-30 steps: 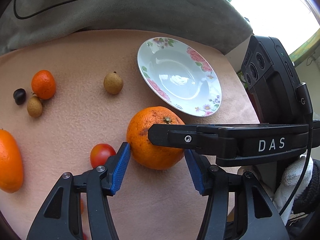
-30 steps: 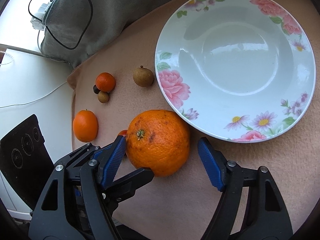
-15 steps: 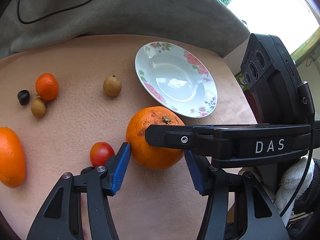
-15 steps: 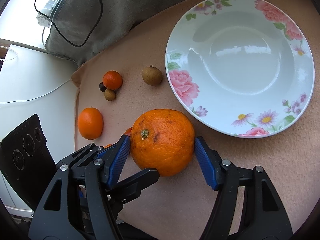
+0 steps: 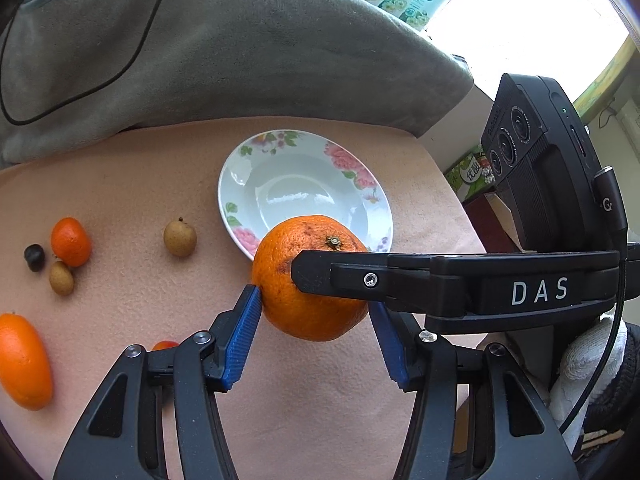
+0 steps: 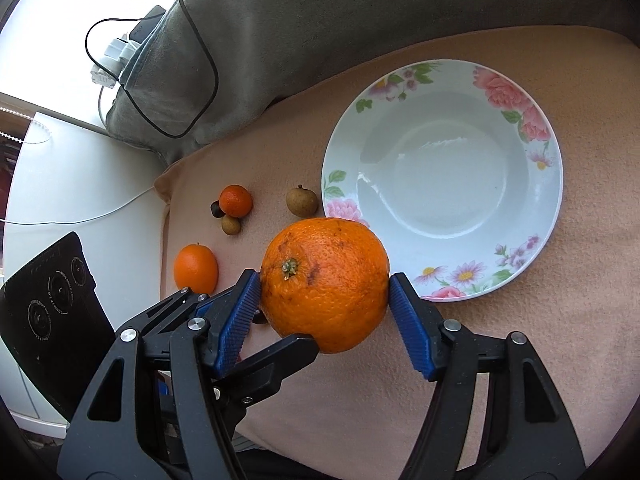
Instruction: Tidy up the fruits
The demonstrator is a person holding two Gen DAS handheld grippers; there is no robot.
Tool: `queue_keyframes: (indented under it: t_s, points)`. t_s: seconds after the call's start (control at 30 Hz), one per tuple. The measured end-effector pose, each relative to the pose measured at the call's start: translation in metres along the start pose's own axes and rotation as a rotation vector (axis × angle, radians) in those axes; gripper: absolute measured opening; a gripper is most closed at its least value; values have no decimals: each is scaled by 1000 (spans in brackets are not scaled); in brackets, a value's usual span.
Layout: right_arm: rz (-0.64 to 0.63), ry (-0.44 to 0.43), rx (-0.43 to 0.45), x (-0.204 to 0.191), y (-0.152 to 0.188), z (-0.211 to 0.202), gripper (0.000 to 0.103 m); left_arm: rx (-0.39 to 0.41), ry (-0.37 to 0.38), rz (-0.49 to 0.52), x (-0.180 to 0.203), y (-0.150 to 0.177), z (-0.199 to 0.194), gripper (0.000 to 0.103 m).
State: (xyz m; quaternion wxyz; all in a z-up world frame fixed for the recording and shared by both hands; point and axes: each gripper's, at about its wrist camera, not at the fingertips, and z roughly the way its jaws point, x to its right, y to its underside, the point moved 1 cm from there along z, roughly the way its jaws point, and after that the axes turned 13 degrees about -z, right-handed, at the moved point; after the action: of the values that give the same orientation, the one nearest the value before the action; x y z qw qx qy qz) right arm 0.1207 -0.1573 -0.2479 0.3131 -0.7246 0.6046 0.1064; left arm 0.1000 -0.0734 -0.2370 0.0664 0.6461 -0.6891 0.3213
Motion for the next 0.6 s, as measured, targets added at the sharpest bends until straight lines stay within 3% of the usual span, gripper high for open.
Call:
queue_keyframes:
  t_s: [0.6]
  points:
    - [7,66,-26,46,-22,-16,69,-30,29,-22,29,-20,44,52]
